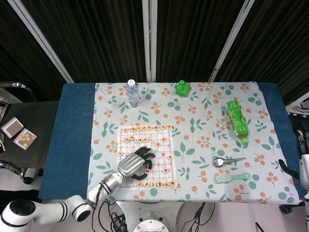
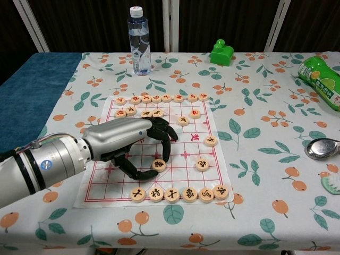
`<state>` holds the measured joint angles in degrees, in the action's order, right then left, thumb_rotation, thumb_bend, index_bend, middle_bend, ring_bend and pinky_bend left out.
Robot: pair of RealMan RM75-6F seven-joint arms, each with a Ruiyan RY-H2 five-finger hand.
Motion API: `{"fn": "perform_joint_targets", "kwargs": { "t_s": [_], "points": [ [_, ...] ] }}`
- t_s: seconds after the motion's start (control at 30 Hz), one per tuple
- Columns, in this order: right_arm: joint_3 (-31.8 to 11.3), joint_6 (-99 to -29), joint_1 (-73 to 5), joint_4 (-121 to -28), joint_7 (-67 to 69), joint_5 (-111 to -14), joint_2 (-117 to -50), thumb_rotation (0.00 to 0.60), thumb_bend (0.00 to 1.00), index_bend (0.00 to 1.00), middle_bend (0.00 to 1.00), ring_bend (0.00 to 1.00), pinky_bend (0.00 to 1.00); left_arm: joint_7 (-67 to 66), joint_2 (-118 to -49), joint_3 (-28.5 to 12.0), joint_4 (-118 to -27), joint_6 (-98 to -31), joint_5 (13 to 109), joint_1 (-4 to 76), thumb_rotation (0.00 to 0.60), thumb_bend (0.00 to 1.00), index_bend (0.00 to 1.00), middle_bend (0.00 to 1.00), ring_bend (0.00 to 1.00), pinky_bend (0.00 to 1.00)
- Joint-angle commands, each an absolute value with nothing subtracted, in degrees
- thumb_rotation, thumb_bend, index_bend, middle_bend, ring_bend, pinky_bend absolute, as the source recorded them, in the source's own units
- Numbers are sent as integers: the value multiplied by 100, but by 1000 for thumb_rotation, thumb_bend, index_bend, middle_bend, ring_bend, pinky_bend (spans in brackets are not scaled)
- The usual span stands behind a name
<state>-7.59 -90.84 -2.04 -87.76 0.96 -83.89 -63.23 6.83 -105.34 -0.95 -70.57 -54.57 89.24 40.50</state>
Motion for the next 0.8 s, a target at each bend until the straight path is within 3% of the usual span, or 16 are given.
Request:
{"fn": "perform_joint_targets", "kwargs": {
  "t_s": [0.03,0.27,0.47,0.8],
  "points": [
    [-759,-9083,-207,-8776,96,-8396,-6319,600,120,0,0,0,0,688,-10524,-74,-7046,-5462,8933,4058,600,319,377,158,0,7],
    [-765,-9096,-210,-8800,98,-8419,-6305,600,125,0,0,0,0,648,-10375,-56,-7216,-5644,8985,4020,600,317,288,158,0,7],
    [-755,-9136,-204,-8865,92,-8484,-6272,600,125,0,0,0,0,233,-9725,-98,-7884,-6144,8924,3747,600,316,259,157,0,8],
    [-526,-8924,-272,-8761,-96,-8723,-6418,600,125,0,0,0,0,-713,-8086,196,-8682,-8232,8482,2058,600,284,213,147,0,7]
  ]
}}
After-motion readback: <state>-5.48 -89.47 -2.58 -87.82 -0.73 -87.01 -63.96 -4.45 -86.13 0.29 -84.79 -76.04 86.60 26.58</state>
